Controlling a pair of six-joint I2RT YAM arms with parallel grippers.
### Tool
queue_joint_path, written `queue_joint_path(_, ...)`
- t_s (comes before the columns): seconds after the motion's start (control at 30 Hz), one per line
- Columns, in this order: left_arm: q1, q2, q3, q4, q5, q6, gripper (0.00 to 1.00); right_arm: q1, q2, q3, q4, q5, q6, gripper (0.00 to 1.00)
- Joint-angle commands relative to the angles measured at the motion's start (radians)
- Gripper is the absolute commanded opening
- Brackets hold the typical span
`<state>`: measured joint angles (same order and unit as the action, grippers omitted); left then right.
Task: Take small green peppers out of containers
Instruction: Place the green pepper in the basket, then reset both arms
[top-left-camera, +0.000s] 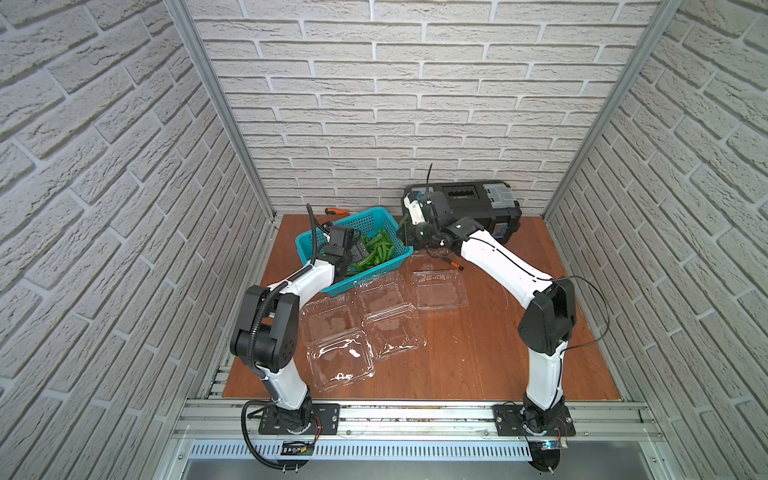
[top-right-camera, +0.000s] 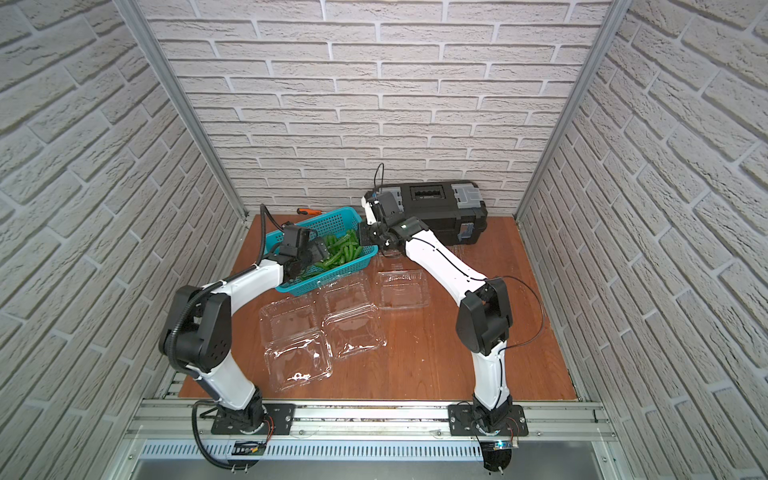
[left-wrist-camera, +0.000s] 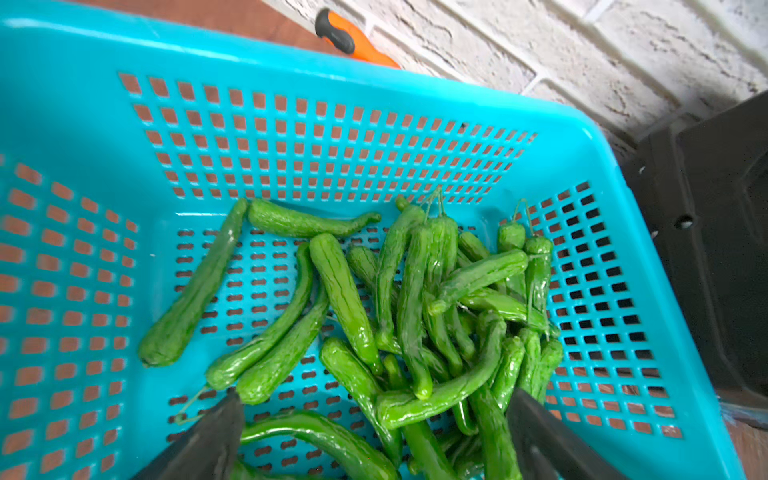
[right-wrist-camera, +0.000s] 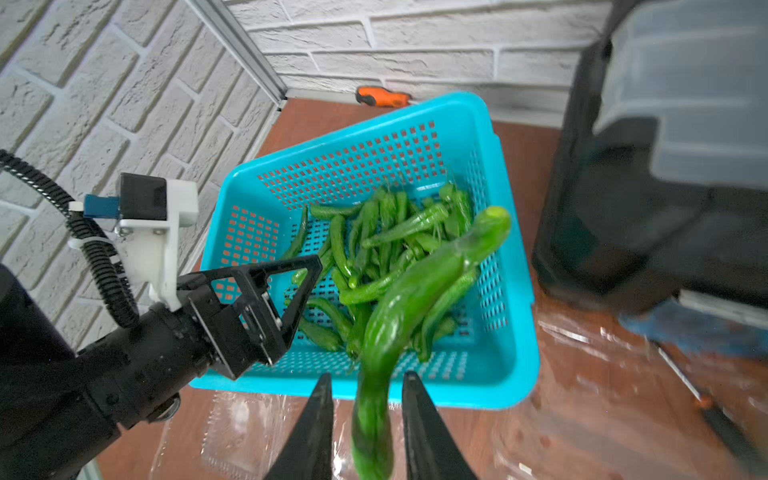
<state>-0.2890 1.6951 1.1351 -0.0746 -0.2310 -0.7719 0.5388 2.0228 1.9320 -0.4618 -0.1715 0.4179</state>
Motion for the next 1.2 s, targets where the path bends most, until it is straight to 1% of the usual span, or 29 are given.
queue_joint_path(0.0,0.007,-0.065,-0.024,0.046,-0.077,0.052,0.98,-0.012,0.021,-0.025,0.065,-0.035,0.045,0.34)
queue_joint_path(0.03,0.007,-0.079,-0.03,0.049,-0.102,0.068,0.98,-0.022,0.009,-0.046,0.071,-0.023,0.052,0.34)
queue_joint_path(0.1,0.006,-0.126,-0.061,0.069,-0.191,0.098,0.98,-0.043,-0.038,-0.138,0.104,0.016,0.061,0.34)
queue_joint_path(0.13,0.006,-0.152,-0.088,0.092,-0.236,0.118,0.98,-0.055,-0.093,-0.193,0.124,0.048,0.069,0.35)
queue_joint_path(0.23,0.008,-0.249,-0.199,0.21,-0.4,0.219,0.98,-0.112,-0.23,-0.414,0.199,0.196,0.112,0.35)
queue_joint_path(0.3,0.012,-0.307,-0.273,0.282,-0.508,0.309,0.98,-0.171,-0.335,-0.563,0.222,0.314,0.135,0.35)
queue_joint_path(0.37,0.024,-0.349,-0.329,0.309,-0.593,0.381,0.98,-0.221,-0.425,-0.677,0.209,0.444,0.136,0.35)
queue_joint_path(0.4,0.036,-0.368,-0.35,0.302,-0.639,0.396,0.98,-0.249,-0.468,-0.725,0.183,0.517,0.132,0.35)
queue_joint_path(0.5,0.103,-0.433,-0.406,0.238,-0.695,0.397,0.98,-0.316,-0.569,-0.844,0.17,0.686,0.077,0.37)
queue_joint_path(0.57,0.151,-0.476,-0.444,0.207,-0.709,0.387,0.98,-0.348,-0.603,-0.902,0.179,0.783,0.054,0.38)
queue_joint_path(0.63,0.195,-0.503,-0.498,0.226,-0.716,0.417,0.98,-0.373,-0.597,-0.945,0.216,0.828,0.003,0.39)
queue_joint_path(0.7,0.232,-0.503,-0.543,0.238,-0.755,0.423,0.98,-0.385,-0.545,-0.954,0.222,0.846,-0.058,0.4)
queue_joint_path(0.77,0.254,-0.491,-0.561,0.226,-0.728,0.427,0.98,-0.393,-0.476,-0.931,0.188,0.859,-0.078,0.4)
queue_joint_path(0.83,0.262,-0.469,-0.595,0.274,-0.665,0.455,0.98,-0.393,-0.43,-0.945,0.237,0.875,-0.121,0.38)
queue_joint_path(0.87,0.263,-0.455,-0.619,0.33,-0.62,0.484,0.98,-0.392,-0.427,-0.976,0.303,0.901,-0.141,0.38)
queue_joint_path(0.9,0.264,-0.436,-0.643,0.389,-0.579,0.507,0.98,-0.396,-0.44,-1.028,0.412,0.885,-0.173,0.38)
queue_joint_path(0.93,0.266,-0.414,-0.662,0.441,-0.543,0.528,0.98,-0.401,-0.448,-1.06,0.468,0.851,-0.226,0.37)
queue_joint_path(1.0,0.265,-0.361,-0.686,0.539,-0.495,0.562,0.98,-0.401,-0.472,-1.161,0.621,0.843,-0.284,0.37)
queue_joint_path(1.03,0.268,-0.336,-0.695,0.592,-0.479,0.583,0.98,-0.403,-0.494,-1.233,0.733,0.809,-0.311,0.38)
queue_joint_path(1.07,0.268,-0.321,-0.681,0.597,-0.456,0.59,0.98,-0.412,-0.52,-1.302,0.861,0.75,-0.354,0.38)
queue_joint_path(1.1,0.273,-0.304,-0.684,0.639,-0.408,0.614,0.98,-0.421,-0.56,-1.341,0.889,0.681,-0.367,0.38)
queue_joint_path(1.13,0.275,-0.291,-0.69,0.687,-0.371,0.63,0.98,-0.428,-0.581,-1.382,0.955,0.643,-0.385,0.38)
queue_joint_path(1.17,0.277,-0.274,-0.695,0.741,-0.325,0.647,0.98,-0.428,-0.605,-1.408,0.972,0.634,-0.38,0.38)
